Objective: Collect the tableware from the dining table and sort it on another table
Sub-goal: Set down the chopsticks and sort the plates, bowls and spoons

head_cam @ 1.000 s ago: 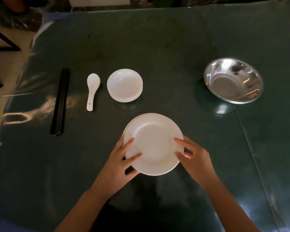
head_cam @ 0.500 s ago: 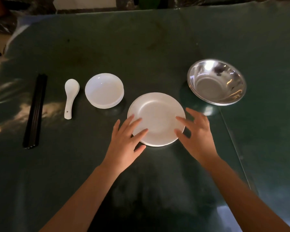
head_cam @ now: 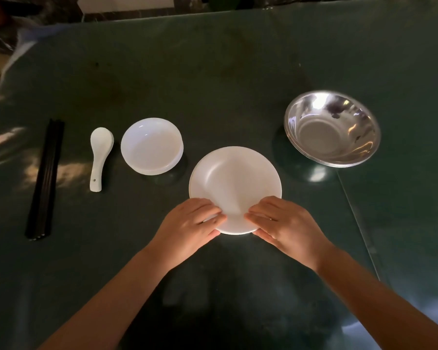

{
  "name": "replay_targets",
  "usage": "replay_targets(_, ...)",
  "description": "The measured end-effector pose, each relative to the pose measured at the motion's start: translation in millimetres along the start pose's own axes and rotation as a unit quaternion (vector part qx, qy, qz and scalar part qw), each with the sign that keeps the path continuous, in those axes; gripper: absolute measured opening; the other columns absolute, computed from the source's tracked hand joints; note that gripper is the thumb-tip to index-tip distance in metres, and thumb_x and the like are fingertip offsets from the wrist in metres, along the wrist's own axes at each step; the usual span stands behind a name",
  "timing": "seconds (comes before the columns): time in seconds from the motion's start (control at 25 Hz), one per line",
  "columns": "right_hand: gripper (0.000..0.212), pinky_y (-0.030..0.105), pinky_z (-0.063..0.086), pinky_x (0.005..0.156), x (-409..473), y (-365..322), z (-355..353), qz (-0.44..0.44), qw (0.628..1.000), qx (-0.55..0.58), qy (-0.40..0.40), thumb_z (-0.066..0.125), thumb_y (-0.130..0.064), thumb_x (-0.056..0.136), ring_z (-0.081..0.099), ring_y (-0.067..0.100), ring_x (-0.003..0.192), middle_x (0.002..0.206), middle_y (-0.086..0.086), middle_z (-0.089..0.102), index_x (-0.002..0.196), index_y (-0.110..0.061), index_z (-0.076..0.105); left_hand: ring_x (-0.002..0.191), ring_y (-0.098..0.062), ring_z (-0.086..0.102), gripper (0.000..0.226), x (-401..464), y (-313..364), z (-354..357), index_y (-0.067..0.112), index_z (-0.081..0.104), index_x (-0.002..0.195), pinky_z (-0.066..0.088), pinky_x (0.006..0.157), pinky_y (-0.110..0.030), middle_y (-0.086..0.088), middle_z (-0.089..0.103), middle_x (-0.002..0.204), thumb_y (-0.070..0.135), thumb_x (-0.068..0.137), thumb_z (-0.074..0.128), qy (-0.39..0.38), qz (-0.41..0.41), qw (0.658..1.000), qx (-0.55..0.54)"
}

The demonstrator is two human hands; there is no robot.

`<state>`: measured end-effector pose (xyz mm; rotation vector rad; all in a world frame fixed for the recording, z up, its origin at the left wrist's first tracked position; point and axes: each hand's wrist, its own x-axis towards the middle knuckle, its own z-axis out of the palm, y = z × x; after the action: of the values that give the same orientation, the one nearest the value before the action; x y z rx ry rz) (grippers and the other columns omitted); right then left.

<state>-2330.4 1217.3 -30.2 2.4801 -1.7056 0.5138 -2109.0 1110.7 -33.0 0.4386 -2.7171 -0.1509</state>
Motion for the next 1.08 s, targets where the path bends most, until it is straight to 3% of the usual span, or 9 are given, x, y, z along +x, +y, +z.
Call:
replay_targets(0.6, 0.03, 0.032, 0.056, 0.062, 60, 51, 4, 0.114, 0.993, 0.019, -0.01, 0.081, -0.016, 0.063, 0.066, 0.024, 0.089, 0.091, 0.001, 0.072, 0.092, -0.015, 0.072, 0.104, -0.03, 0.063, 0.038, 60, -34, 10, 0.006, 0.068, 0.104, 0.054, 0.088, -0.043, -0.012, 0.069, 0.108, 0.008, 0.068, 0.08, -0.004, -0.122, 0.992, 0.003)
replay_targets(0.68, 0.034, 0.036, 0.059, 0.07, 56, 45, 5, 0.125, 0.992, 0.008, 0.02, 0.08, -0.017, 0.065, 0.066, 0.026, 0.094, 0.098, 0.005, 0.071, 0.097, -0.013, 0.071, 0.117, -0.029, 0.055, 0.048, 52, -21, 12, 0.007, 0.062, 0.118, 0.046, 0.097, -0.034, -0.014, 0.06, 0.123, 0.014, 0.072, 0.077, 0.037, -0.196, 0.98, -0.027)
replay_targets(0.76, 0.041, 0.032, 0.055, 0.08, 51, 33, 7, 0.195, 0.978, 0.033, 0.062, 0.078, -0.02, 0.069, 0.061, 0.025, 0.105, 0.112, 0.005, 0.067, 0.109, -0.014, 0.067, 0.115, -0.017, 0.054, 0.05, 45, 1, 13, 0.012, 0.056, 0.125, 0.042, 0.095, -0.012, -0.01, 0.055, 0.127, 0.02, 0.078, 0.072, 0.131, -0.355, 0.913, -0.151)
replay_targets(0.8, 0.044, 0.026, 0.052, 0.084, 48, 24, 7, 0.283, 0.95, 0.089, 0.095, 0.075, -0.023, 0.073, 0.058, 0.021, 0.108, 0.117, 0.003, 0.063, 0.114, -0.016, 0.064, 0.106, -0.008, 0.058, 0.048, 45, 11, 13, 0.015, 0.054, 0.126, 0.045, 0.085, -0.007, -0.006, 0.056, 0.125, 0.022, 0.081, 0.069, 0.175, -0.452, 0.841, -0.241)
replay_targets(0.84, 0.044, 0.017, 0.048, 0.085, 44, 16, 8, 0.395, 0.892, 0.177, 0.132, 0.073, -0.025, 0.076, 0.058, 0.014, 0.105, 0.117, 0.001, 0.062, 0.118, -0.019, 0.061, 0.095, -0.001, 0.062, 0.045, 46, 15, 12, 0.016, 0.053, 0.126, 0.049, 0.074, -0.006, -0.002, 0.058, 0.123, 0.023, 0.083, 0.066, 0.198, -0.54, 0.749, -0.33)
replay_targets(0.92, 0.036, 0.014, 0.048, 0.084, 45, 7, 8, 0.588, 0.703, 0.36, 0.176, 0.069, -0.028, 0.079, 0.062, 0.003, 0.085, 0.101, -0.003, 0.066, 0.113, -0.018, 0.063, 0.083, -0.001, 0.067, 0.037, 51, 10, 13, 0.012, 0.056, 0.123, 0.054, 0.066, -0.014, -0.003, 0.065, 0.114, 0.021, 0.087, 0.059, 0.218, -0.637, 0.586, -0.451)
replay_targets(0.96, 0.022, 0.021, 0.053, 0.084, 48, 9, 10, 0.632, 0.62, 0.426, 0.186, 0.067, -0.026, 0.079, 0.065, 0.005, 0.076, 0.086, -0.004, 0.069, 0.1, -0.018, 0.067, 0.08, -0.006, 0.069, 0.03, 54, 5, 13, 0.01, 0.061, 0.115, 0.056, 0.065, -0.017, -0.004, 0.068, 0.107, 0.019, 0.087, 0.058, 0.217, -0.653, 0.546, -0.478)
replay_targets(1.0, 0.004, 0.027, 0.056, 0.081, 52, 11, 8, 0.653, 0.567, 0.466, 0.185, 0.066, -0.022, 0.08, 0.067, 0.009, 0.07, 0.071, -0.005, 0.069, 0.081, -0.019, 0.069, 0.078, -0.009, 0.071, 0.023, 58, -1, 11, 0.01, 0.066, 0.106, 0.057, 0.063, -0.019, -0.005, 0.071, 0.1, 0.018, 0.087, 0.058, 0.21, -0.657, 0.528, -0.495)
replay_targets(1.08, 0.025, 0.026, 0.058, 0.071, 63, 18, 5, 0.666, 0.542, 0.482, 0.174, 0.066, -0.014, 0.079, 0.069, 0.011, 0.062, 0.054, -0.005, 0.068, 0.055, -0.02, 0.07, 0.074, -0.011, 0.072, 0.017, 66, -8, 7, 0.01, 0.07, 0.096, 0.056, 0.06, -0.018, -0.007, 0.074, 0.09, 0.018, 0.084, 0.062, 0.187, -0.652, 0.533, -0.505)
